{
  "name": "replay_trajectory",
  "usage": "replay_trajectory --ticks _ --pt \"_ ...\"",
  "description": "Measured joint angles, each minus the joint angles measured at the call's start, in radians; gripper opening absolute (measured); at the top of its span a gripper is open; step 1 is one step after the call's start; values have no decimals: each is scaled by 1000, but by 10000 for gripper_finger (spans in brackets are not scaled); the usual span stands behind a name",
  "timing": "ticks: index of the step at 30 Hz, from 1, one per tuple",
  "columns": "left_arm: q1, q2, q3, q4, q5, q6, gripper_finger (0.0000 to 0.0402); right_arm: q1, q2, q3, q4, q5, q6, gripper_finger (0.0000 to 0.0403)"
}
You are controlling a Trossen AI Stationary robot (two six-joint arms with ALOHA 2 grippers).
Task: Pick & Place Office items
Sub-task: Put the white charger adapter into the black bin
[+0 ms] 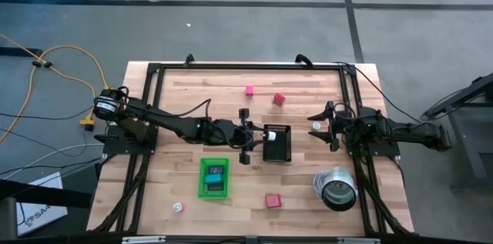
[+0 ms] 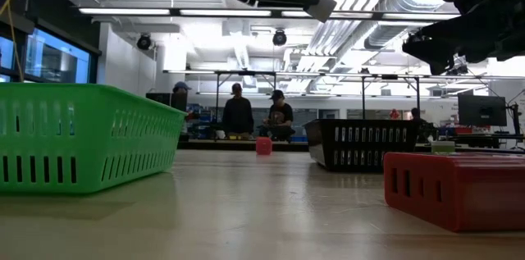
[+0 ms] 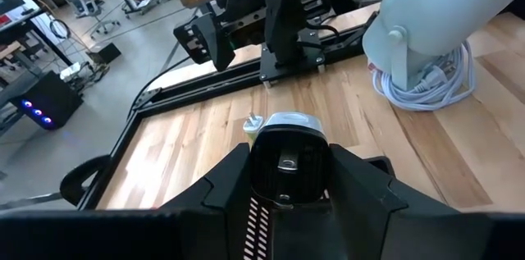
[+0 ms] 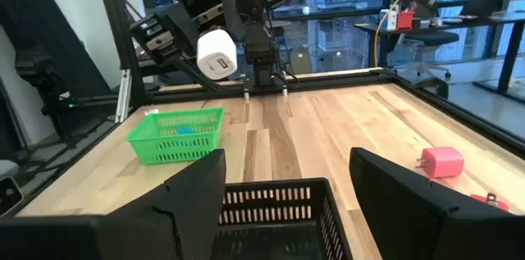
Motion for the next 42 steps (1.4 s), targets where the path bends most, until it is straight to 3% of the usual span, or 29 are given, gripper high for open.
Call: replay_trajectory --ticks 6,15,36,42 --pt "0 0 0 0 0 -12 127 0 0 0 21 12 21 248" --pt "0 0 0 0 0 -14 127 0 0 0 16 0 243 248" --pt "5 -1 0 0 0 3 127 0 0 0 52 0 243 248" --pt "38 52 -1 3 0 7 127 0 0 0 50 0 243 248"
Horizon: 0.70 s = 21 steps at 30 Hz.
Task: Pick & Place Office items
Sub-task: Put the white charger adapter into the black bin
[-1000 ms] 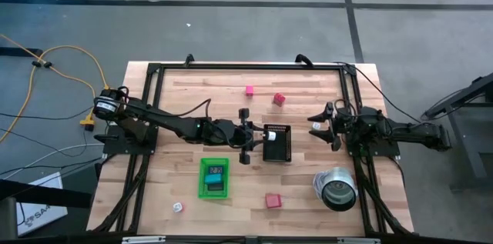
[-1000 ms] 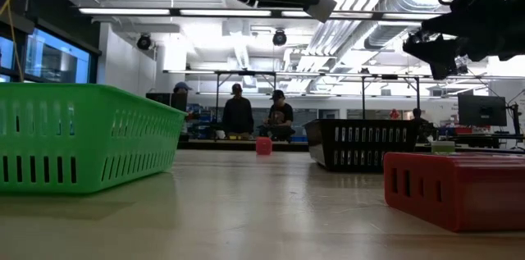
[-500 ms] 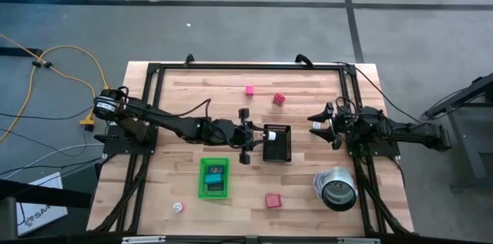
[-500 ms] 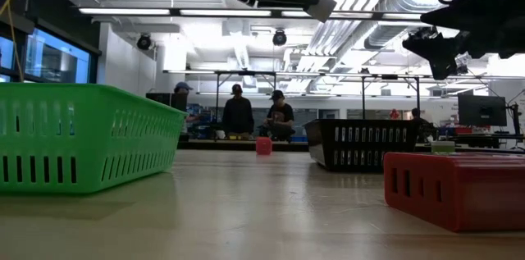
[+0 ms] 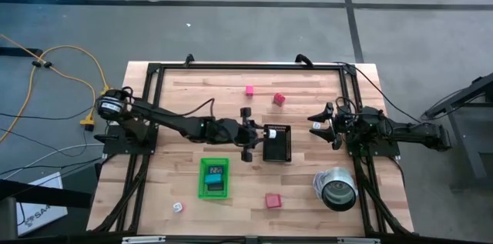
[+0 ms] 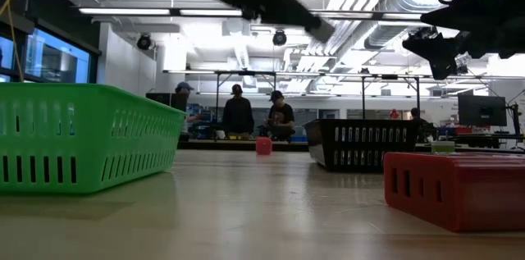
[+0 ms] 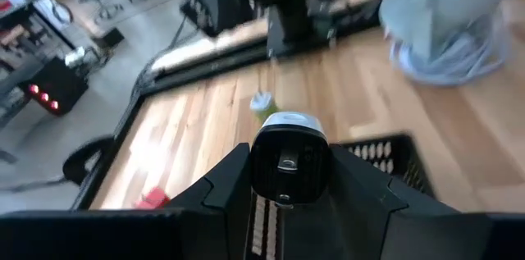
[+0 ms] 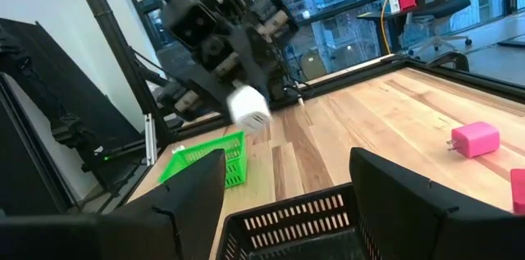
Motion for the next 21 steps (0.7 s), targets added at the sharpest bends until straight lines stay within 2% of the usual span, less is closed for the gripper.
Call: replay_trajectory --ticks 6,21 --pt "39 45 0 12 41 -28 127 0 0 0 -11 0 0 248" --pt "61 47 0 10 72 -14 127 0 0 0 -15 0 0 248"
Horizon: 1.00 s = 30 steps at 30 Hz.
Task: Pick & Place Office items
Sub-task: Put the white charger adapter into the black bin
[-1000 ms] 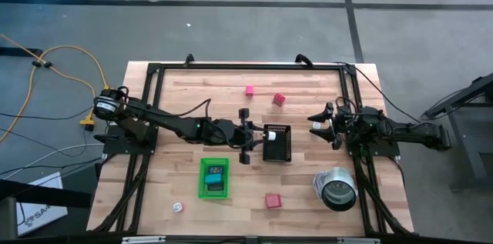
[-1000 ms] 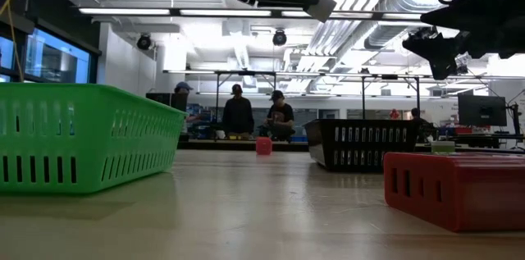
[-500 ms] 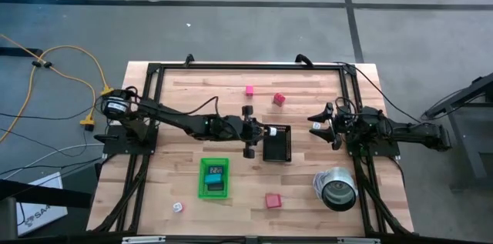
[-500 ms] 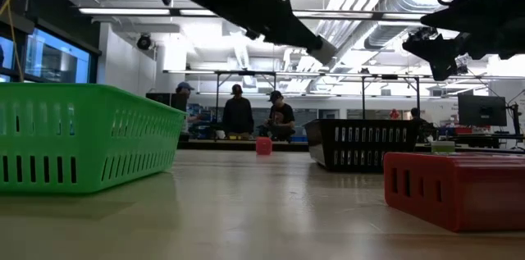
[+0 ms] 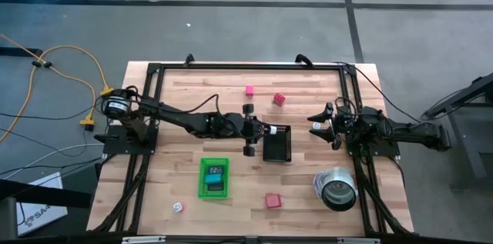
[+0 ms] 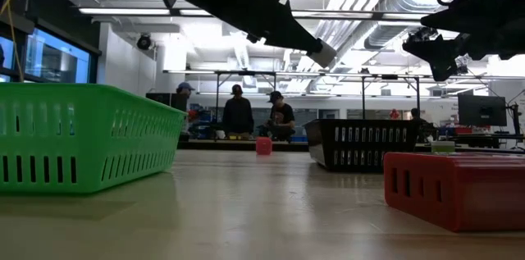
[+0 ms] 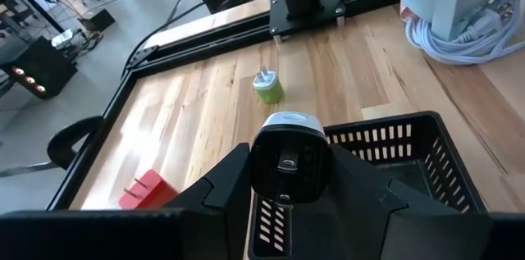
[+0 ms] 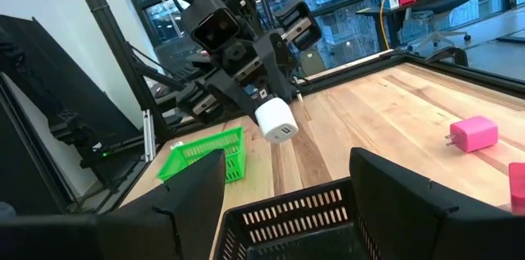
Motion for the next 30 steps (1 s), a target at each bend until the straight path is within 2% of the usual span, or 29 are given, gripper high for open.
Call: replay_trajectory --ticks 16,23,30 --pt "35 0 0 -75 -8 55 127 0 0 0 0 0 0 248" --pt "35 0 0 -132 -55 78 127 0 0 0 0 0 0 248" --pt "35 5 3 -140 -60 79 127 0 0 0 0 0 0 248"
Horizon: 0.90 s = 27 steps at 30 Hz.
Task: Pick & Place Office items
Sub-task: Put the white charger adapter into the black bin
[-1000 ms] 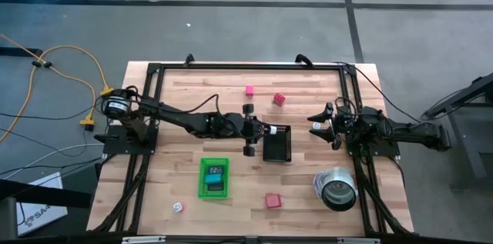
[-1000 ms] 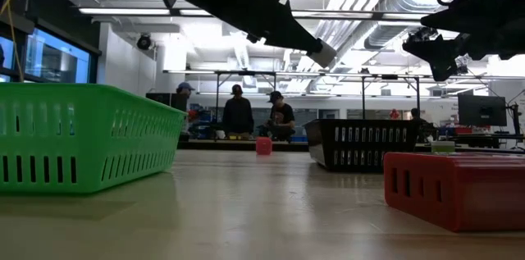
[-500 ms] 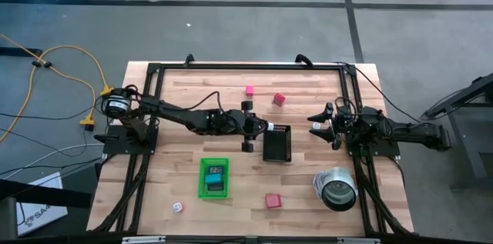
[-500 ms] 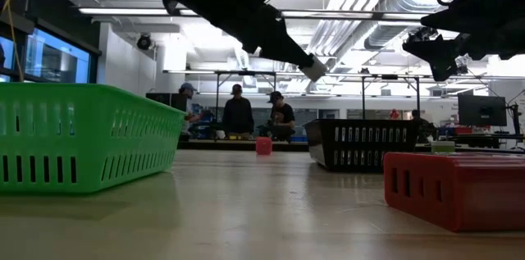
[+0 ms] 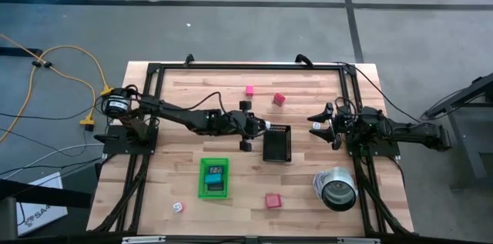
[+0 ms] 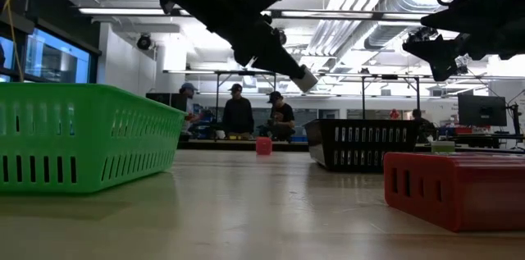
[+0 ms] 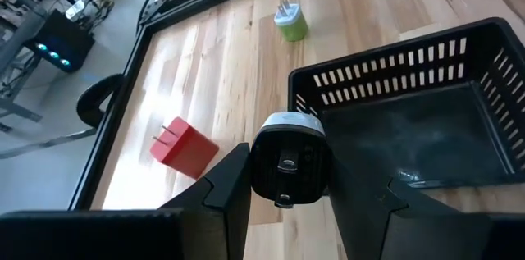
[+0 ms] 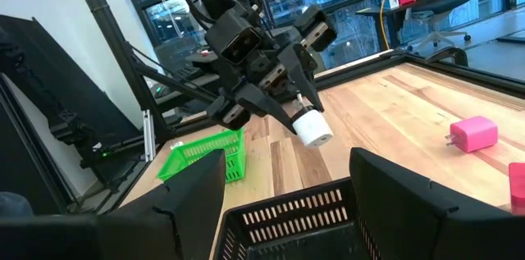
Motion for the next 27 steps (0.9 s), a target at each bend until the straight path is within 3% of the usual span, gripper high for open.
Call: replay_trajectory --ticks 13,21,27 --pt "-27 145 250 -186 10 42 127 0 0 0 -18 0 0 248" --pt "-38 268 462 -435 9 55 127 0 0 0 -20 0 0 248" --pt "-37 308 517 -521 11 56 127 0 0 0 -22 0 0 248"
